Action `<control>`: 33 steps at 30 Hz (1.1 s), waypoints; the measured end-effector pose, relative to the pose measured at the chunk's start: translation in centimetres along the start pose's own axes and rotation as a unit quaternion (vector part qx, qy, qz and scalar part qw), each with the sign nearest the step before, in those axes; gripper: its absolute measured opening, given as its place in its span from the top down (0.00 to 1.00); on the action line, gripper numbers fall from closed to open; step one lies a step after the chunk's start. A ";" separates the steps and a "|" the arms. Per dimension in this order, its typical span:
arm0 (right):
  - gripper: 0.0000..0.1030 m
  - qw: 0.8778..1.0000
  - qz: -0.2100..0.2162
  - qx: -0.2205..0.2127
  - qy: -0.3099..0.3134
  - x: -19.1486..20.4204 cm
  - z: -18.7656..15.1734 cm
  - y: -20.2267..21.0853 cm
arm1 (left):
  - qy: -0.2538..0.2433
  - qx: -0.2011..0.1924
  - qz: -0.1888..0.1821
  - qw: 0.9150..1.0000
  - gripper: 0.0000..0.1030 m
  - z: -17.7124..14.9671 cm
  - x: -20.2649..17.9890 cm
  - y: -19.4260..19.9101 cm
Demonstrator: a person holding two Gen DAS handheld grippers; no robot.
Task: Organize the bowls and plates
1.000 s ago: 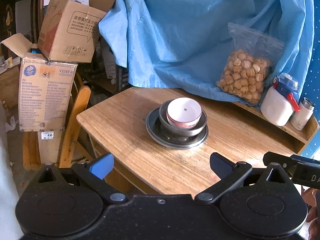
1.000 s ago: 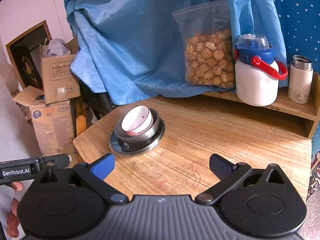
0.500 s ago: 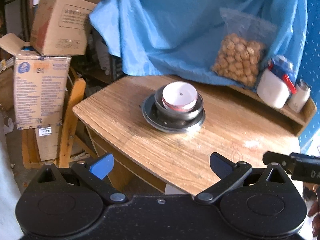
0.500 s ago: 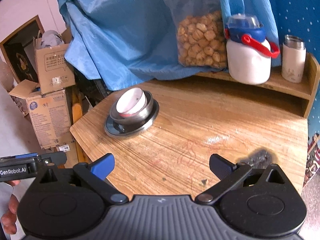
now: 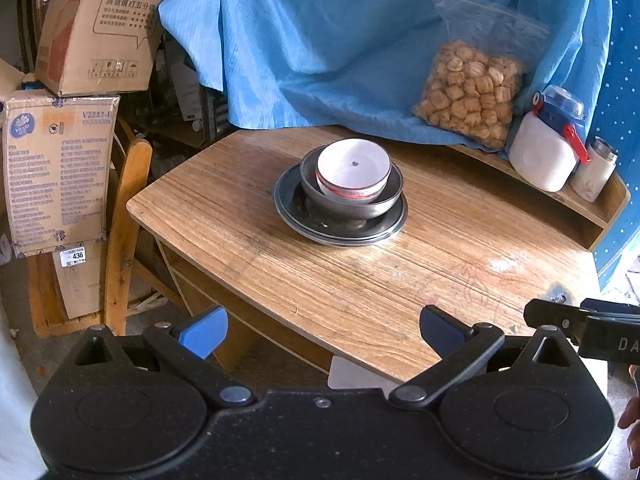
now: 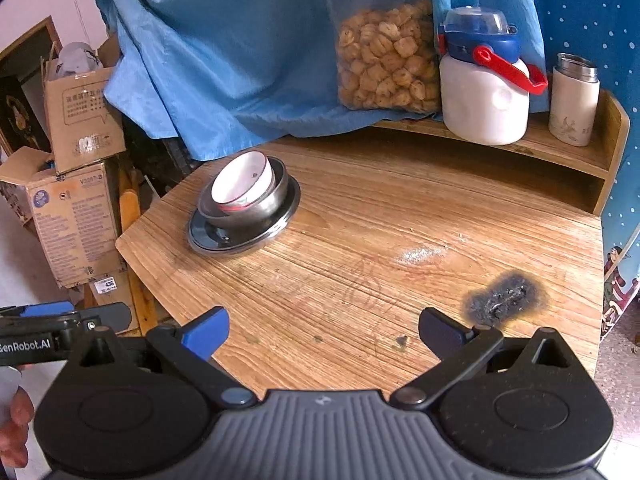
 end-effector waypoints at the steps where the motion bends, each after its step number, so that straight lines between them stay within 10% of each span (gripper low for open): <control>1: 0.00 1.000 -0.002 0.001 -0.002 -0.1 0.0 0.0 | 0.000 0.001 -0.002 1.000 0.01 0.0 0.0 -0.1; 33: 0.00 1.000 -0.010 0.005 0.005 1.1 0.3 -0.4 | -0.021 0.008 -0.002 1.000 0.01 0.5 0.1 -0.5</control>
Point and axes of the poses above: each gripper's, at about its wrist camera, not at the fingertips, and y roughly against the way its jaws point, x to its left, z to its top, the point moved 2 cm from there along -y, roughly the way its jaws point, and after that the axes turned 14 degrees about x, right-handed, at the moved point
